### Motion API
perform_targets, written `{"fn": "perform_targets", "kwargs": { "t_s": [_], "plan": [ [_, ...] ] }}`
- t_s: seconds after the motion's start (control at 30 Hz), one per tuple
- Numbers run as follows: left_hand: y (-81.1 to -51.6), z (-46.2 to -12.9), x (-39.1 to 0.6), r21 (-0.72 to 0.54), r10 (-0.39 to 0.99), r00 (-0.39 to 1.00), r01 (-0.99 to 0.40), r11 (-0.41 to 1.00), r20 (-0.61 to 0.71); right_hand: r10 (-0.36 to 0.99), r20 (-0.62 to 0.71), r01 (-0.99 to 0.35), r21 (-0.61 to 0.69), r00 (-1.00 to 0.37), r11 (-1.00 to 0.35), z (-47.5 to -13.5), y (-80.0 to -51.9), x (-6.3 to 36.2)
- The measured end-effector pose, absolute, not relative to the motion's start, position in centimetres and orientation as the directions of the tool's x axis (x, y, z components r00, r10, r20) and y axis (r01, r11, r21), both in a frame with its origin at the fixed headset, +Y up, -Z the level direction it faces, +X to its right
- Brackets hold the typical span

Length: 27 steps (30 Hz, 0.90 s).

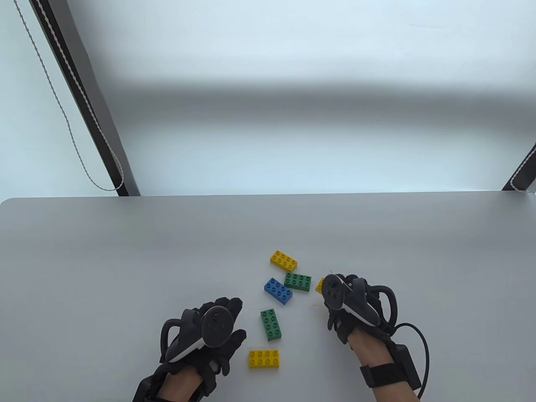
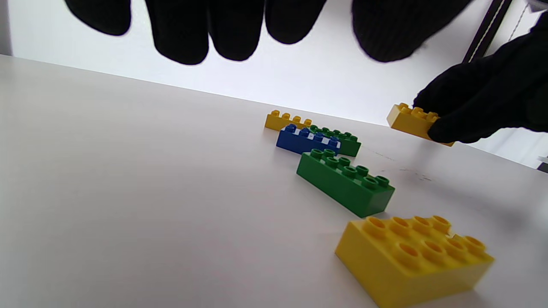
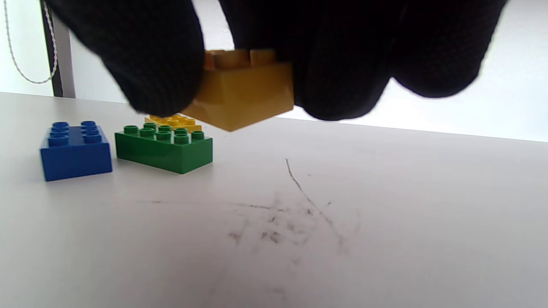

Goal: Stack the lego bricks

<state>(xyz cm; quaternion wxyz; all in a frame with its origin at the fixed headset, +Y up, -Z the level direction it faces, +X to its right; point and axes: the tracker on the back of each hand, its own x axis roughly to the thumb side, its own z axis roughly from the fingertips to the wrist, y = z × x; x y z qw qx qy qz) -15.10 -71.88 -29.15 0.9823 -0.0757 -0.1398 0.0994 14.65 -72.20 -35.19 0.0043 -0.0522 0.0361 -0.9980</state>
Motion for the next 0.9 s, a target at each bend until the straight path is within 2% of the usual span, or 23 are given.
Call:
{"fn": "perform_targets", "kwargs": {
  "t_s": [0.37,0.6,0.9],
  "plan": [
    [-71.9,-29.2,-15.3,-0.164,0.223,0.939,-0.184,0.969,0.261,0.069,0.292,-0.087,-0.050,-0.954,-0.995,-31.3,-72.6,11.8],
    [-71.9,-29.3,-15.7,-0.163,0.227,0.942,-0.191,0.968,0.249,0.103,0.398,-0.090,0.051,-0.911,-0.995,-29.8,-73.5,10.6],
    [-71.4,-29.2,-16.1,-0.146,0.237,0.941,-0.206,0.968,0.242,0.121,0.473,-0.040,0.178,-0.873,-0.983,-29.1,-74.3,9.6]
  ]
}}
